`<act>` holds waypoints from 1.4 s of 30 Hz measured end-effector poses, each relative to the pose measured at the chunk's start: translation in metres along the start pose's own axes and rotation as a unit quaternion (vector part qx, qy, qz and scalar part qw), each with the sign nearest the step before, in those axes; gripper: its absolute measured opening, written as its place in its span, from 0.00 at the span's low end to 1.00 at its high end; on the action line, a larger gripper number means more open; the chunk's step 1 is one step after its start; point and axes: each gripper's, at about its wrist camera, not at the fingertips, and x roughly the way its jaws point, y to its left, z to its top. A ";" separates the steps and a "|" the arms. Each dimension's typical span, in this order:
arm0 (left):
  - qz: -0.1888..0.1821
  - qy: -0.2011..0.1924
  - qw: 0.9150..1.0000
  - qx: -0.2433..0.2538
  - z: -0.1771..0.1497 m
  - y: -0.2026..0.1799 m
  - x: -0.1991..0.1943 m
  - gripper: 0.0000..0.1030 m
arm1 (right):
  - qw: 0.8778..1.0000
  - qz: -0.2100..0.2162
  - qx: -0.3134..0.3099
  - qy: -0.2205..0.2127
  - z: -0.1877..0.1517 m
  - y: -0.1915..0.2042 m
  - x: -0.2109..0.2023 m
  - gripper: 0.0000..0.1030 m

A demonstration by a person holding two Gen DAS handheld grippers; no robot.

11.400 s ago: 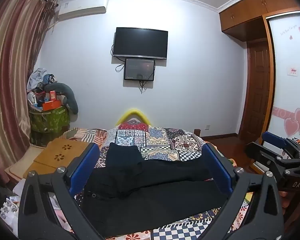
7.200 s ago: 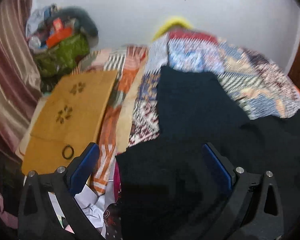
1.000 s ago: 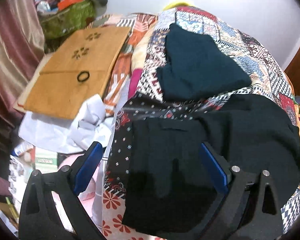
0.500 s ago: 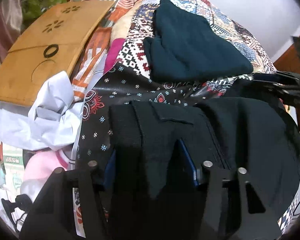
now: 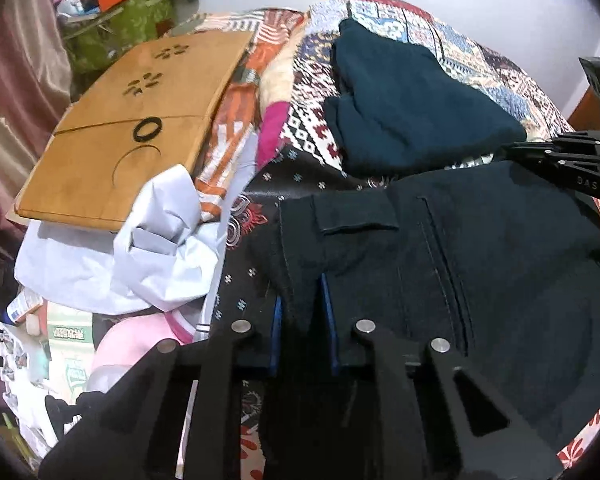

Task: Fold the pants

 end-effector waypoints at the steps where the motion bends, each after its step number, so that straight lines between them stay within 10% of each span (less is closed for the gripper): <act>1: 0.000 0.005 1.000 0.000 0.001 0.000 -0.003 0.23 | 1.000 -0.003 -0.006 0.012 0.001 0.003 0.000 0.06; 8: 0.000 -0.030 0.999 -0.023 -0.012 0.007 -0.055 0.67 | 0.999 -0.010 0.006 -0.042 -0.011 -0.004 -0.077 0.27; 22: -0.063 0.054 0.993 -0.089 -0.074 -0.009 -0.044 0.70 | 0.993 -0.017 0.076 -0.088 -0.120 -0.015 -0.152 0.41; 25: -0.105 0.085 0.985 -0.105 -0.086 -0.020 -0.029 0.57 | 0.993 -0.016 0.096 -0.067 -0.150 -0.016 -0.145 0.41; 32: -0.045 0.021 0.997 -0.056 -0.083 -0.040 -0.061 0.27 | 0.987 0.002 0.152 -0.044 -0.205 -0.031 -0.133 0.42; 37: -0.022 0.001 0.999 -0.045 -0.078 -0.032 -0.080 0.29 | 0.986 0.003 0.161 -0.047 -0.209 -0.030 -0.134 0.43; 42: 0.003 0.053 0.998 -0.033 -0.092 -0.036 -0.057 0.51 | 0.989 -0.022 0.131 -0.060 -0.202 -0.014 -0.146 0.43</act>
